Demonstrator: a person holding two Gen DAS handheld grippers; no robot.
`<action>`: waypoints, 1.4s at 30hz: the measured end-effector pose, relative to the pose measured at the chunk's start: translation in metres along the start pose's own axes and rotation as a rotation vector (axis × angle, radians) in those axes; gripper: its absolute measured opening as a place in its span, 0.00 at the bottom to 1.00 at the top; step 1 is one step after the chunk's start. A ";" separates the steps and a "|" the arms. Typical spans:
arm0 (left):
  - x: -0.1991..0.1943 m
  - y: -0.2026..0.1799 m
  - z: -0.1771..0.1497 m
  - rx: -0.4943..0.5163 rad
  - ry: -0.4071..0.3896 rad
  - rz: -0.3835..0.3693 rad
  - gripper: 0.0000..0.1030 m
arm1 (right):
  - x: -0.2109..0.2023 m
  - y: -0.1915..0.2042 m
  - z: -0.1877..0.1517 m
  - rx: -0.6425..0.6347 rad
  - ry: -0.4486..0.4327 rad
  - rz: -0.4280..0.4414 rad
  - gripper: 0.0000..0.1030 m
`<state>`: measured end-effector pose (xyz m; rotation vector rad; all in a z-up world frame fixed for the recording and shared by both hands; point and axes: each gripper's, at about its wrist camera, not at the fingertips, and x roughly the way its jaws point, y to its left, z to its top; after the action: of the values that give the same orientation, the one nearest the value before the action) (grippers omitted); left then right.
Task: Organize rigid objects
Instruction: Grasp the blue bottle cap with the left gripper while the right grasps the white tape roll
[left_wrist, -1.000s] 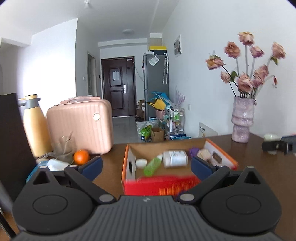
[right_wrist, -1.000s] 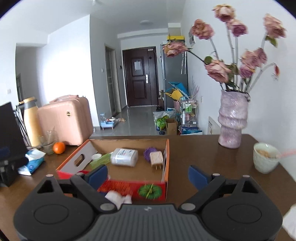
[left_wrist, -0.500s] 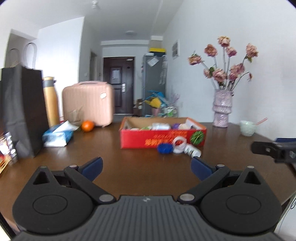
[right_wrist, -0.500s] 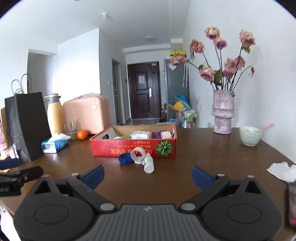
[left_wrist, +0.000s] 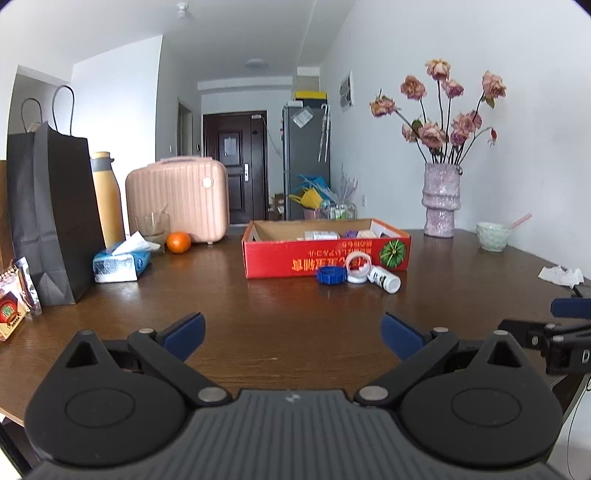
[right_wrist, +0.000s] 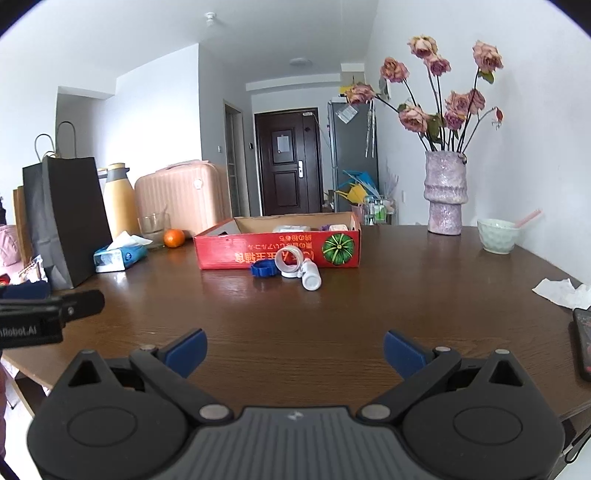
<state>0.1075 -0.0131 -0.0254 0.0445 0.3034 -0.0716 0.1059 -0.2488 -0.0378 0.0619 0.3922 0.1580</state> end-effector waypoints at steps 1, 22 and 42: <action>0.004 -0.001 0.000 0.002 0.009 -0.002 1.00 | 0.004 -0.002 0.001 0.005 0.007 -0.004 0.99; 0.135 -0.015 0.027 0.055 0.183 -0.055 1.00 | 0.121 -0.033 0.042 0.078 0.144 0.011 0.97; 0.319 -0.010 0.068 0.011 0.439 -0.259 1.00 | 0.307 -0.049 0.128 0.164 0.290 0.221 0.85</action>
<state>0.4303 -0.0469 -0.0569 0.0309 0.7467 -0.3232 0.4418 -0.2501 -0.0396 0.2461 0.6873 0.3553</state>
